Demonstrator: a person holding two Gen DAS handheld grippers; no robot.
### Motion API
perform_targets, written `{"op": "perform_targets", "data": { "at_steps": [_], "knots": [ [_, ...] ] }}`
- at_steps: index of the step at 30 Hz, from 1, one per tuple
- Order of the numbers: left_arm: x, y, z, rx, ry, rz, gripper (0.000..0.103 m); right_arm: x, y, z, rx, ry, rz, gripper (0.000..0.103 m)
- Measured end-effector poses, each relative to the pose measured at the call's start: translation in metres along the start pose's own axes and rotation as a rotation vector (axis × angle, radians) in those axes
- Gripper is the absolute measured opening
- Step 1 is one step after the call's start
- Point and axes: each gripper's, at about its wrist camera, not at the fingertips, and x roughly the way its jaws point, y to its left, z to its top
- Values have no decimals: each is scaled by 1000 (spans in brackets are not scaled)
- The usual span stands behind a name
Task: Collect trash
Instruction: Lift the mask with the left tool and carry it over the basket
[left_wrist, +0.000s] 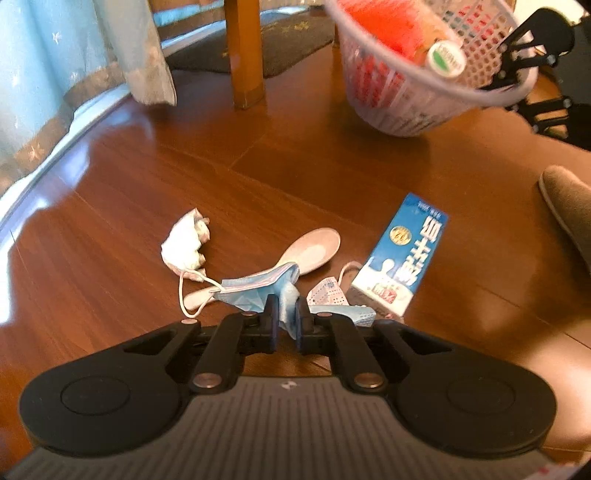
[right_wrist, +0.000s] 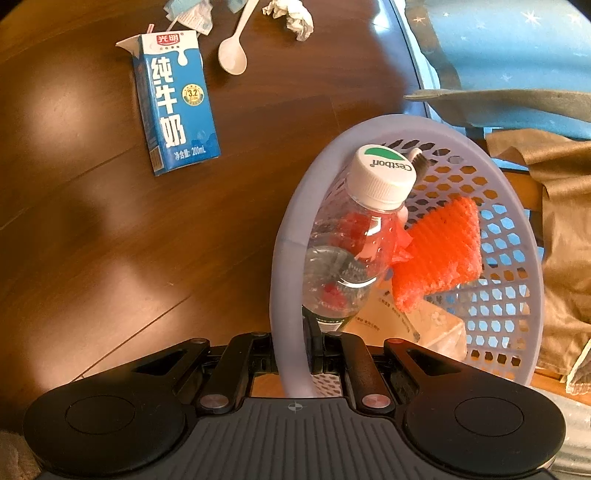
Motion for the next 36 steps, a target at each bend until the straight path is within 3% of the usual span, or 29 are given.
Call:
{"op": "perform_targets", "data": {
  "at_steps": [21,36],
  "knots": [
    [-70,-7,58,-18,-201,-39,6,-5,4,-1,-5,-9,2,6],
    [-100,-27,152,-54,-408,-149,6,-5,-1,1,17,-8,9,6]
  ]
}}
